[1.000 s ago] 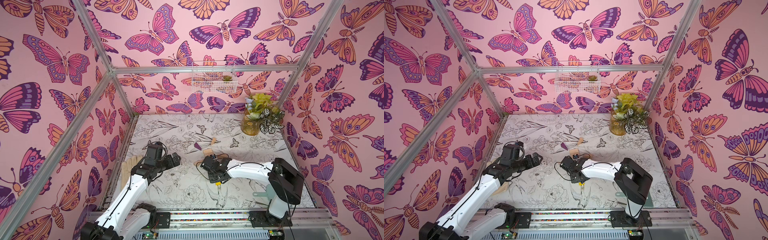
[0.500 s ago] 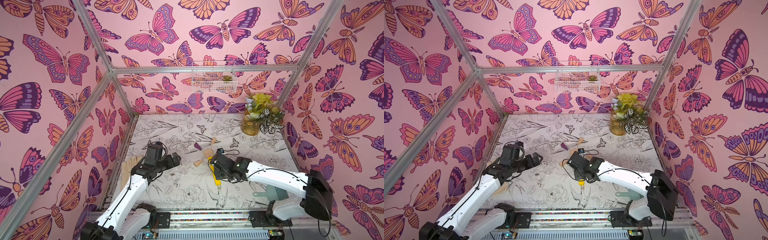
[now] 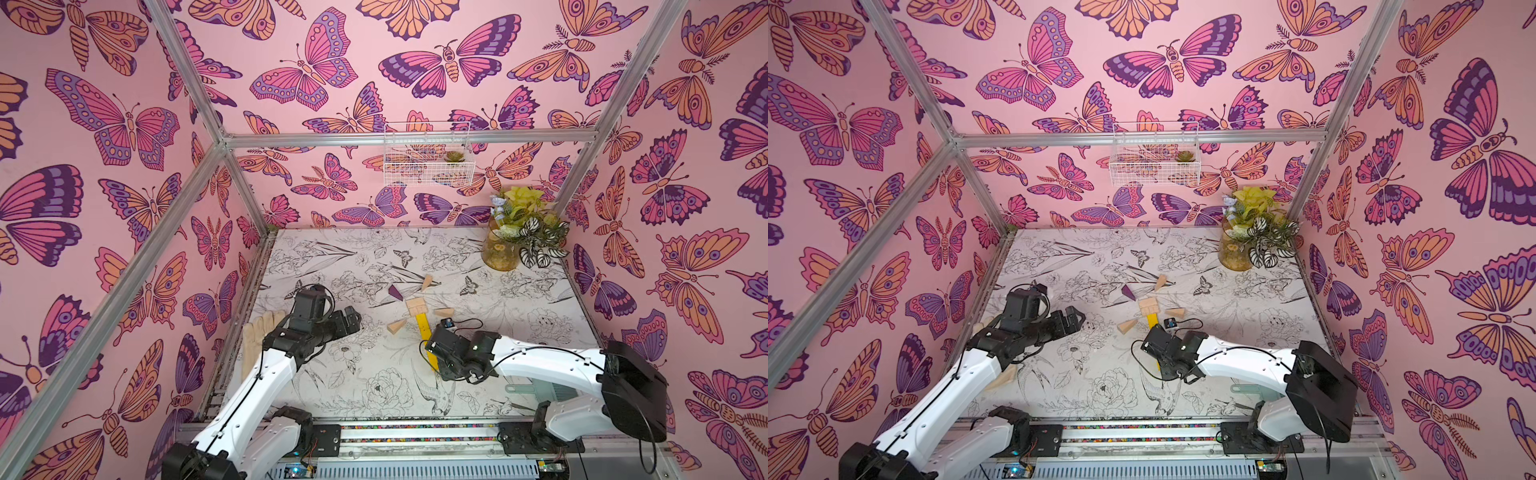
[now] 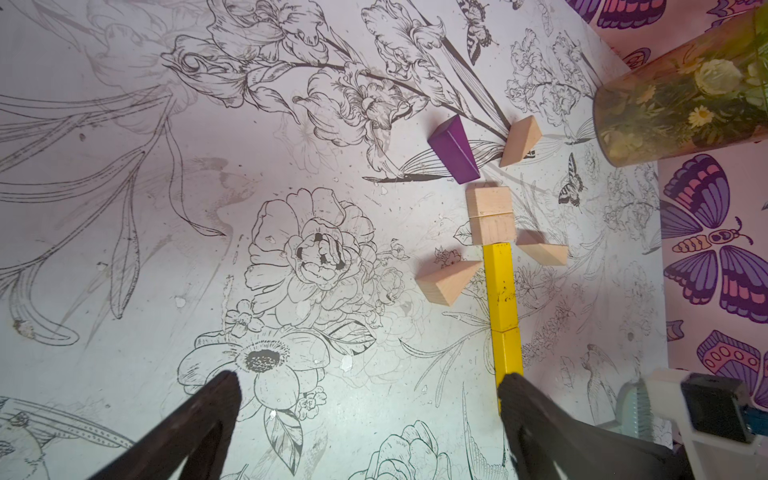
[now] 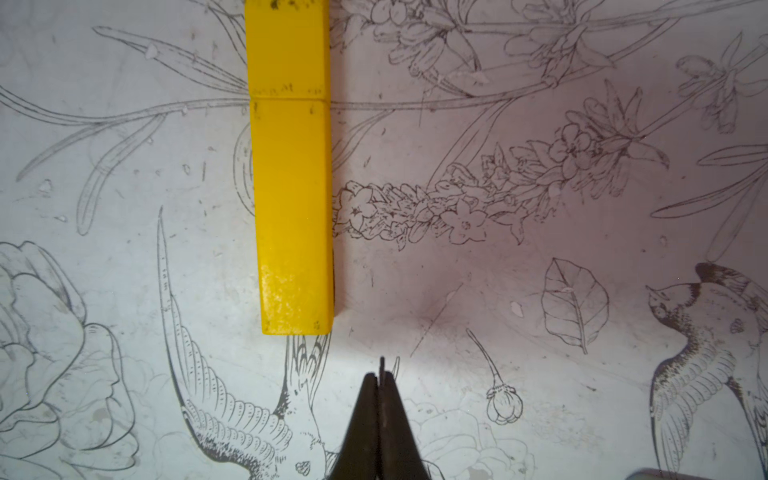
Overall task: Assemble a small pinwheel with building blocks
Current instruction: Adjust the building block at the center of the board, then reset both arms
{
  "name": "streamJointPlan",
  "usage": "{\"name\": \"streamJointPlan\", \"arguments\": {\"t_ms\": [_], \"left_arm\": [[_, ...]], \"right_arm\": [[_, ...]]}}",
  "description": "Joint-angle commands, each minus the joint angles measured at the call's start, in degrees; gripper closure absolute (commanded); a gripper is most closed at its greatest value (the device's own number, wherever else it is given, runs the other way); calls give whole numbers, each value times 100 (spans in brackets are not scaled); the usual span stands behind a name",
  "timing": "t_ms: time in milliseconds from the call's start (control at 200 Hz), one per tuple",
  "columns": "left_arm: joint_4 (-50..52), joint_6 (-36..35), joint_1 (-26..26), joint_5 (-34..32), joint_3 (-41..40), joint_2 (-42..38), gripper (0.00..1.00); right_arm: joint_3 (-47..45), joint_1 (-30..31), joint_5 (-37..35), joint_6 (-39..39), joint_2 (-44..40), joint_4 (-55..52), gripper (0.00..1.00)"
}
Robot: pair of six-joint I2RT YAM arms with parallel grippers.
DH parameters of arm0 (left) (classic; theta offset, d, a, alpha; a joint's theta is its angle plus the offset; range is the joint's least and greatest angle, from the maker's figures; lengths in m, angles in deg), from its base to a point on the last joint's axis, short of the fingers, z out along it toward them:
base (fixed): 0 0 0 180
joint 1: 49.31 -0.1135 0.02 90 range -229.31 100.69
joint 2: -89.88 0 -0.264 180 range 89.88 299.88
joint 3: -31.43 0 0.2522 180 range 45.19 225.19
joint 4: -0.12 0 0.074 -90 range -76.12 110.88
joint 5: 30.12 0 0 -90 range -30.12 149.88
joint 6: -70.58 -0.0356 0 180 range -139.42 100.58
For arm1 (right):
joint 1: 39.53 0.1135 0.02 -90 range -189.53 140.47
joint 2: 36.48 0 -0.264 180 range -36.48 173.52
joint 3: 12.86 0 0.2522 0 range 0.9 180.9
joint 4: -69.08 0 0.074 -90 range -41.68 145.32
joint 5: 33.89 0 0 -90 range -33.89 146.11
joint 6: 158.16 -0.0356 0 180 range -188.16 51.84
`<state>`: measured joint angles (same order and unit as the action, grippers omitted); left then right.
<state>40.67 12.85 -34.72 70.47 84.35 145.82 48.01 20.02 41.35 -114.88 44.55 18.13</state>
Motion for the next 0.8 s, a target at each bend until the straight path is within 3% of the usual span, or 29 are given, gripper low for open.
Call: {"name": "streamJointPlan", "arguments": {"t_ms": [0,210,346,406,486,556,601,641,701,796], "left_arm": [[-239,-354,-30,-534,-208,-173,0],[-2060,-1631,-89,-2327,-1055,-906,0],[-3997,-2605,-325,-2744,-1836,-713,0],[-4753,-2742,-523,-2750,-1973,-298,0],[-5235,-2748,-841,-2529,-2207,440,0],[-5767,-2823,-1046,-2209,-2178,1159,0],[-5436,-2910,-1122,-2088,-1787,1377,0],[-6022,-3095,-1147,-2013,-1842,1614,0],[-7244,-3174,-1259,-1842,-1973,2166,0],[-7447,-3132,-1465,-1488,-1852,2722,0]], "right_arm": [[-68,-267,-477,-54,-500,15,93],[-216,-1957,-1031,1117,-1901,354,91],[-633,-3297,-1115,2360,-2609,1381,82],[-979,-3831,-1065,2866,-2776,2102,68],[-1547,-4397,-964,3500,-2792,3294,38],[-2126,-4643,-822,4054,-2636,4607,23],[-2452,-4758,-747,4286,-2437,5436,11],[-2683,-4875,-704,4322,-2207,6181,0],[-2873,-5019,-643,4362,-1739,6949,1],[-2895,-5174,-441,4475,-745,8027,1]]}}
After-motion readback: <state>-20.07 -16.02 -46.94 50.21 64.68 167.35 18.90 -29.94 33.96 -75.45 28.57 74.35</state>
